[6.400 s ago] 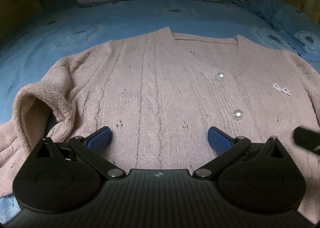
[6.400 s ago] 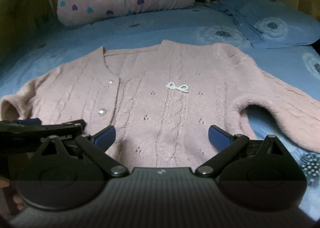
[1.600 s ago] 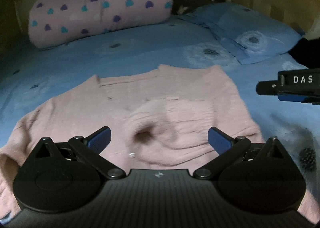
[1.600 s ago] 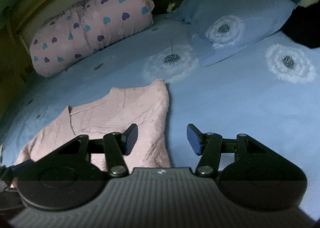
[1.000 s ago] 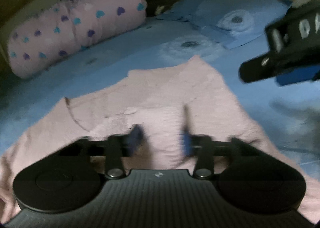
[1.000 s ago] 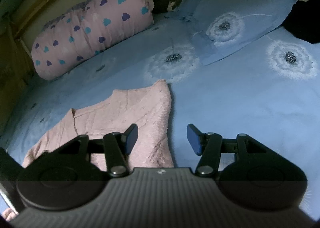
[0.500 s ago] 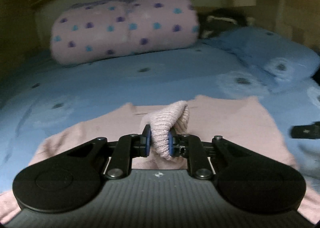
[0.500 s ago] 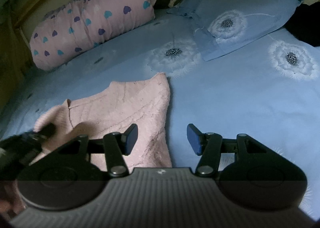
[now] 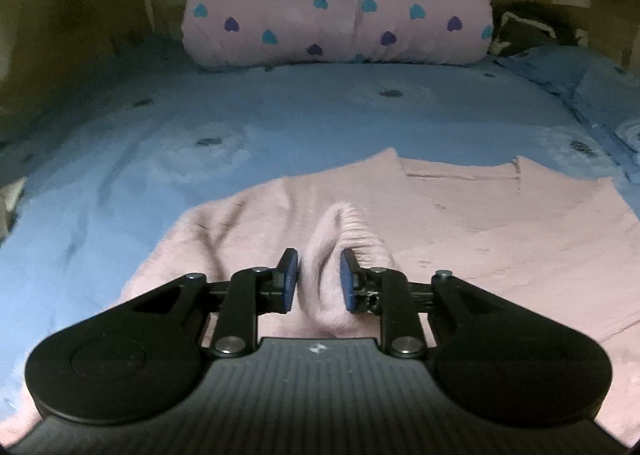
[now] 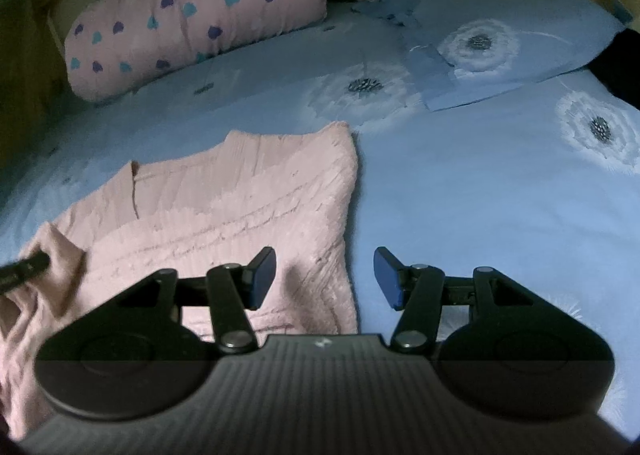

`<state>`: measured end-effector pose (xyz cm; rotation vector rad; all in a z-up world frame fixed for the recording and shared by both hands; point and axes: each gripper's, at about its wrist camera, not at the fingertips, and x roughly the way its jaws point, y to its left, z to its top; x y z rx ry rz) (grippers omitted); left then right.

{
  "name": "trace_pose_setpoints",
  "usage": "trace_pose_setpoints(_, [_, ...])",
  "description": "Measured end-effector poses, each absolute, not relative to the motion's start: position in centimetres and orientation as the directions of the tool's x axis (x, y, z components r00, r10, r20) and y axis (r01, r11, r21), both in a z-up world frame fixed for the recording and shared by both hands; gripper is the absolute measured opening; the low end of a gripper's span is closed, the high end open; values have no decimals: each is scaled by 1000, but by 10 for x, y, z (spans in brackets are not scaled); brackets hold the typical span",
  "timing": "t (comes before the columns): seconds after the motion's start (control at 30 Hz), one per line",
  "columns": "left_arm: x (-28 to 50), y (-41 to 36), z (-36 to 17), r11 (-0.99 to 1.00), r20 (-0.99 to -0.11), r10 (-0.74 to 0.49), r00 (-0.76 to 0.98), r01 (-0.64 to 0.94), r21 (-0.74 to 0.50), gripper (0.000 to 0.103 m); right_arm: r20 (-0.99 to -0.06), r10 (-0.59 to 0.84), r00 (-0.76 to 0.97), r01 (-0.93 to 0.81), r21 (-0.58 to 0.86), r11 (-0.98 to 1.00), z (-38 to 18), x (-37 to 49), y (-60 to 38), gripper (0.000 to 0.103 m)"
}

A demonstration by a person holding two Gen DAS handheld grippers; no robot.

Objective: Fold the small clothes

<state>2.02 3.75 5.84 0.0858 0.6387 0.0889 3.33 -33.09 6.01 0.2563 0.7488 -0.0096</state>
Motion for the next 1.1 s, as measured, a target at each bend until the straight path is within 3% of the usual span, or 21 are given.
trace_pose_setpoints(0.13, [17,52,61,991,-591,125,797,-72,112,44,-685,74,724,84,194,977,58,35,-322,56])
trace_pose_setpoints(0.3, [14,68,65,1000,-595,25,803,-27,5,61,-690,54,722,77,157,985,56,37,-315,56])
trace_pose_setpoints(0.43, [27,77,61,994,-621,-70,781,-1,-113,61,-688,35,725,80,134,988,57,45,-310,56])
trace_pose_setpoints(0.77, [55,84,31,988,-667,-136,733,45,-151,61,-662,-22,750,62,38,997,51,99,-315,56])
trace_pose_setpoints(0.9, [57,81,27,983,-681,-163,714,58,-174,61,-695,-11,719,104,92,990,35,111,-321,56])
trace_pose_setpoints(1.1, [58,76,22,988,-675,-140,725,55,-145,59,-674,2,739,154,173,973,32,114,-327,56])
